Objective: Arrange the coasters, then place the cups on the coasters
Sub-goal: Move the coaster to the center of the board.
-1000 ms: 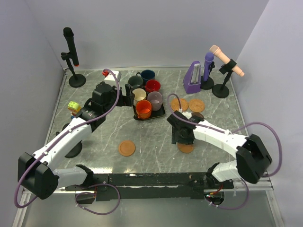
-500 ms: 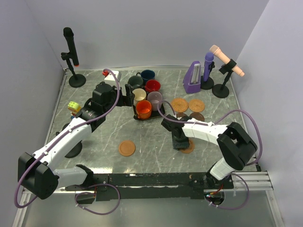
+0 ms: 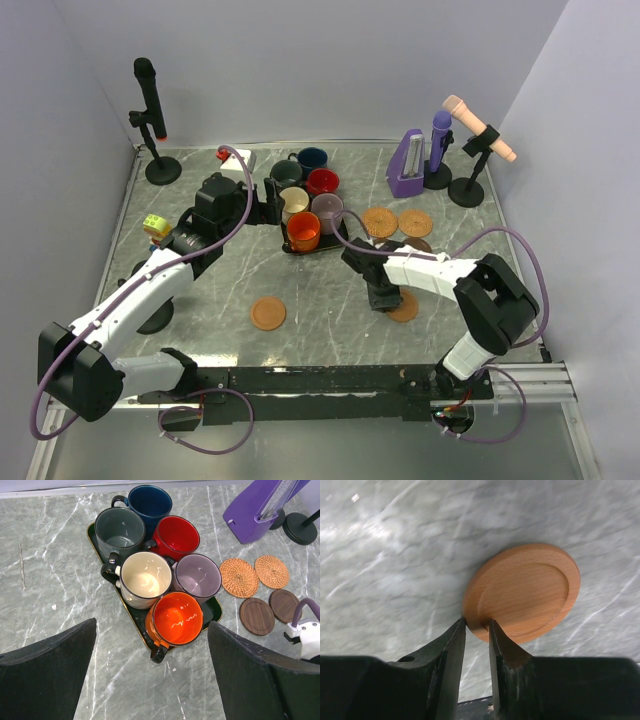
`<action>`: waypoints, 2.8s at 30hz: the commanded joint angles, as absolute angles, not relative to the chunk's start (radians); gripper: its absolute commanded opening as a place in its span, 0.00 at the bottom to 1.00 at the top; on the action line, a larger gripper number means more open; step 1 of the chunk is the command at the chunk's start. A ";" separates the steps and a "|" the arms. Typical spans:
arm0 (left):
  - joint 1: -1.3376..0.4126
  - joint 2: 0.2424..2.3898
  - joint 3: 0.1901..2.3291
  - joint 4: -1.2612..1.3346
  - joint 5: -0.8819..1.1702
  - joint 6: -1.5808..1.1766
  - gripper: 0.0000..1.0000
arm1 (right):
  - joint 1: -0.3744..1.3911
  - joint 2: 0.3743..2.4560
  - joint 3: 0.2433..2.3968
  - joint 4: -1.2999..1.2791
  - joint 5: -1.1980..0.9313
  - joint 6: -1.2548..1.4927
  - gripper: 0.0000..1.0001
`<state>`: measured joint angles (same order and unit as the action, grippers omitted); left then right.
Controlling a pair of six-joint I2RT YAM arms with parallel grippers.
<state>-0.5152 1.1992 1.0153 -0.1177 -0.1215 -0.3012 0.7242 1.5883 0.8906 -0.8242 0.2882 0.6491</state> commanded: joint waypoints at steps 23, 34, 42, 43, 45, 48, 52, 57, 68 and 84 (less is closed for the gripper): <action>-0.520 1.170 1.026 -0.098 -0.132 -0.301 0.97 | 0.577 1.476 0.911 -0.787 0.394 0.494 0.36; -0.520 1.163 1.025 -0.094 -0.126 -0.304 0.97 | 0.526 1.204 0.735 -0.833 0.275 0.715 0.99; -0.520 1.158 1.028 -0.095 -0.124 -0.305 0.97 | 0.404 1.146 0.620 -0.752 0.150 0.732 0.99; -0.519 1.157 1.028 -0.095 -0.126 -0.305 0.97 | 0.393 1.147 0.612 -0.746 0.143 0.730 0.99; -0.518 1.155 1.026 -0.094 -0.129 -0.305 0.97 | 0.374 1.154 0.597 -0.727 0.126 0.724 0.99; -0.519 1.157 1.028 -0.095 -0.126 -0.307 0.97 | 0.356 1.173 0.591 -0.704 0.107 0.715 0.99; -0.519 1.157 1.026 -0.097 -0.129 -0.304 0.97 | 0.327 1.201 0.591 -0.690 0.106 0.715 0.99; -0.520 1.158 1.028 -0.095 -0.127 -0.305 0.97 | 0.284 1.218 0.581 -0.660 0.094 0.703 0.94; -0.520 1.160 1.025 -0.094 -0.129 -0.305 0.97 | 0.210 1.302 0.601 -0.638 0.107 0.669 0.83; -0.520 1.160 1.026 -0.095 -0.127 -0.305 0.97 | 0.104 1.391 0.679 -0.618 0.112 0.551 0.71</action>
<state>-0.5152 1.1824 1.0153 -0.1177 -0.1219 -0.3012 0.1349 1.3384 0.6548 -0.6991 0.0788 0.6060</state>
